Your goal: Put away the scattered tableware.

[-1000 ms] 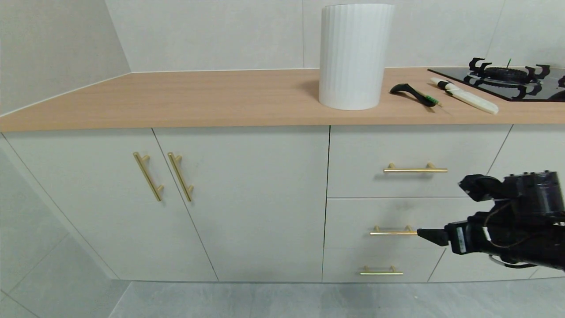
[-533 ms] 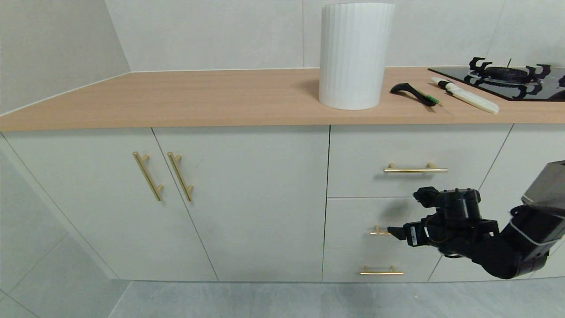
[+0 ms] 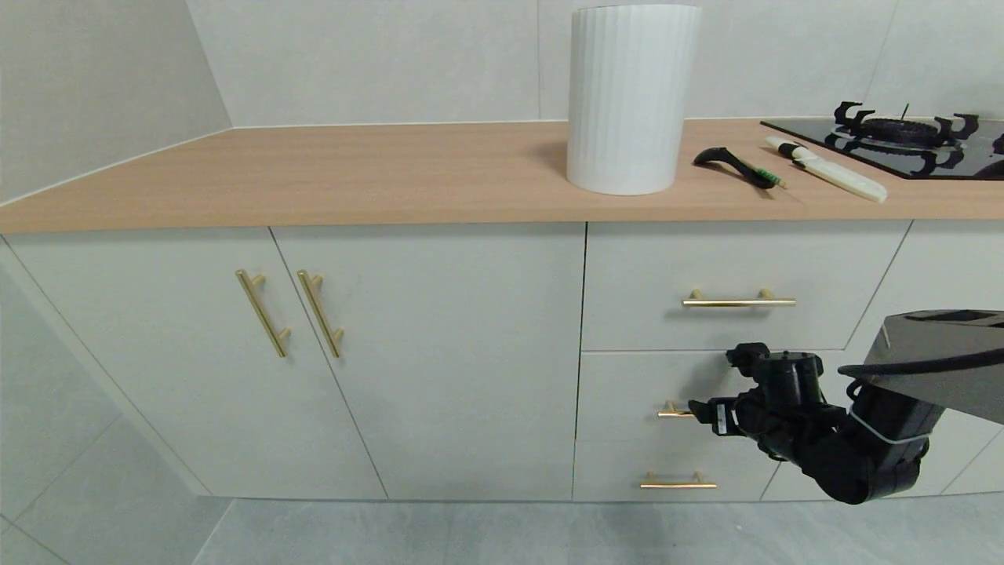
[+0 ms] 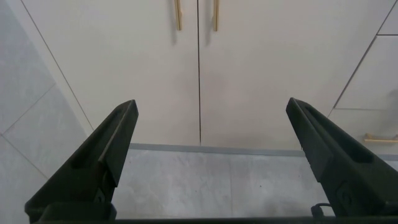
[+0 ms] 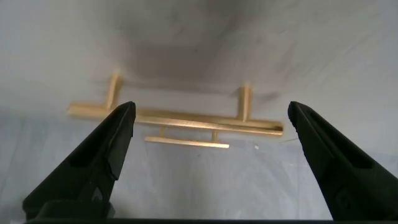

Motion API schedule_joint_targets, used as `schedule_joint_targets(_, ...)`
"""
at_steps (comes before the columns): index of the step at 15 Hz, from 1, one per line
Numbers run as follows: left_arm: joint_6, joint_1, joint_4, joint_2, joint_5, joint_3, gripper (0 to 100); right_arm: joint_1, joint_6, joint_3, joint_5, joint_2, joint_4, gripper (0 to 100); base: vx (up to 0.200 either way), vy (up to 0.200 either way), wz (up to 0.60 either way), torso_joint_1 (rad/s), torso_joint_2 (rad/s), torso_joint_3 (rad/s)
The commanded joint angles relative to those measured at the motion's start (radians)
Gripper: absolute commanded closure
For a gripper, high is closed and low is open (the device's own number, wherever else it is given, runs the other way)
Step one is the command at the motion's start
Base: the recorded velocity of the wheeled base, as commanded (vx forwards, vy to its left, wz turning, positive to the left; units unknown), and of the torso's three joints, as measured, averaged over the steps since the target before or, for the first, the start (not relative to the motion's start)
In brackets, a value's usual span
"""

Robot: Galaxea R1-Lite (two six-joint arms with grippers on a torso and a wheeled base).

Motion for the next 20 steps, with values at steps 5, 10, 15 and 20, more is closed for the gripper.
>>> schedule_joint_targets(5,-0.001,0.001,0.0,0.0,0.001,0.0,0,-0.003,0.0,-0.039,-0.05,0.067,0.007,0,0.0,0.0,0.0,0.0,0.0,0.0)
schedule_joint_targets(10,-0.001,0.001,0.0,0.0,0.001,0.0,0,-0.003,-0.006,-0.035,-0.048,0.081,0.011,0,0.0,0.0,0.0,0.0,0.0,0.0)
schedule_joint_targets(15,-0.001,0.001,0.0,0.0,0.001,0.0,0,-0.003,-0.008,-0.024,-0.048,0.072,0.028,0,0.0,0.0,0.0,0.0,0.0,0.0)
schedule_joint_targets(20,-0.001,0.001,0.0,0.0,0.001,0.0,0,-0.001,-0.008,0.004,-0.041,0.015,0.082,0,0.0,0.0,0.0,0.0,0.0,0.0)
